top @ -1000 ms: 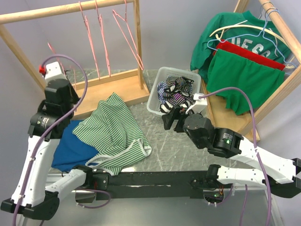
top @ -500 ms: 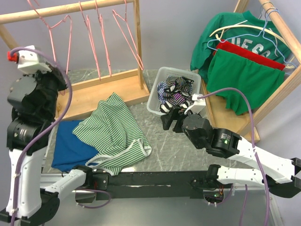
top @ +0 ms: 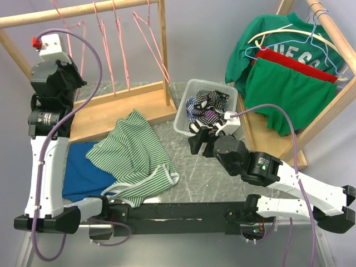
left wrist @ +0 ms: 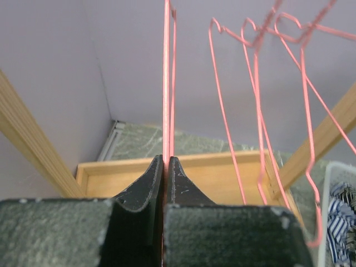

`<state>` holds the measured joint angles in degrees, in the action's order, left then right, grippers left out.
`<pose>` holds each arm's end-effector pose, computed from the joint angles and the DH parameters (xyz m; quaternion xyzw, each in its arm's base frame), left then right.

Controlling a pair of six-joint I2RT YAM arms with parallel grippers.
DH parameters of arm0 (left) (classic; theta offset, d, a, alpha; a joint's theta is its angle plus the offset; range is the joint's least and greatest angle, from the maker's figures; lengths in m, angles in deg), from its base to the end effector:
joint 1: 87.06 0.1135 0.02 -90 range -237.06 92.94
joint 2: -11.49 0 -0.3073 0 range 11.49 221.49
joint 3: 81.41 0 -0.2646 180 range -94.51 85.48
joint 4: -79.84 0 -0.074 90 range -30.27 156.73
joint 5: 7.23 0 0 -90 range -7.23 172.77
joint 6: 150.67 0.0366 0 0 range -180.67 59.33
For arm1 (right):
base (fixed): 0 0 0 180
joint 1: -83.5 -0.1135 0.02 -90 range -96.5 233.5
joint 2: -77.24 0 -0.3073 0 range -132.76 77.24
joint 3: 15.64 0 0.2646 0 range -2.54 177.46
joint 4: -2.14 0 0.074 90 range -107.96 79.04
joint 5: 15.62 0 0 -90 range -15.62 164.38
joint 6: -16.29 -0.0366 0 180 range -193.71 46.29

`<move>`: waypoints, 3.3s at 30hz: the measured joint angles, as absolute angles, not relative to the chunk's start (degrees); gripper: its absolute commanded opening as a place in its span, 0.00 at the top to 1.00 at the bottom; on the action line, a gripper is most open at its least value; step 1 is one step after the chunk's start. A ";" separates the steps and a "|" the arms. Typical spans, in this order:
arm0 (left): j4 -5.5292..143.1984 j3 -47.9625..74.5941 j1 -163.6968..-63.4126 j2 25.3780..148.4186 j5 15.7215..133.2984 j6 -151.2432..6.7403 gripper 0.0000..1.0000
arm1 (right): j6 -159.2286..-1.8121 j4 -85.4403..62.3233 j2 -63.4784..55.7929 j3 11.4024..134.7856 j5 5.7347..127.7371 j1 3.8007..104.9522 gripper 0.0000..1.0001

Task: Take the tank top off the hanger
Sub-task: Place the hanger at the clothesline, then pick up the tank top from the center of the board.

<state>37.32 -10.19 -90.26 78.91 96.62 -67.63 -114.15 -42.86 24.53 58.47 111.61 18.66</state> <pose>0.2103 -0.0030 0.5699 -0.1076 0.7059 0.0243 0.6997 0.0943 0.1487 0.4132 0.0033 0.8120 0.2504 0.5272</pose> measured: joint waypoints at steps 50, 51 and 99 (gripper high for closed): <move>27.33 29.24 -84.33 48.14 87.31 -85.03 0.04 | -106.94 -36.96 -39.99 87.28 76.20 20.17 0.00; 26.48 29.65 -84.33 47.41 87.11 -85.21 0.04 | -107.07 -37.01 -41.30 87.89 76.03 20.17 0.00; 24.86 29.98 -84.33 45.49 82.72 -85.16 0.04 | -105.34 -36.15 -29.19 83.85 84.81 22.14 0.65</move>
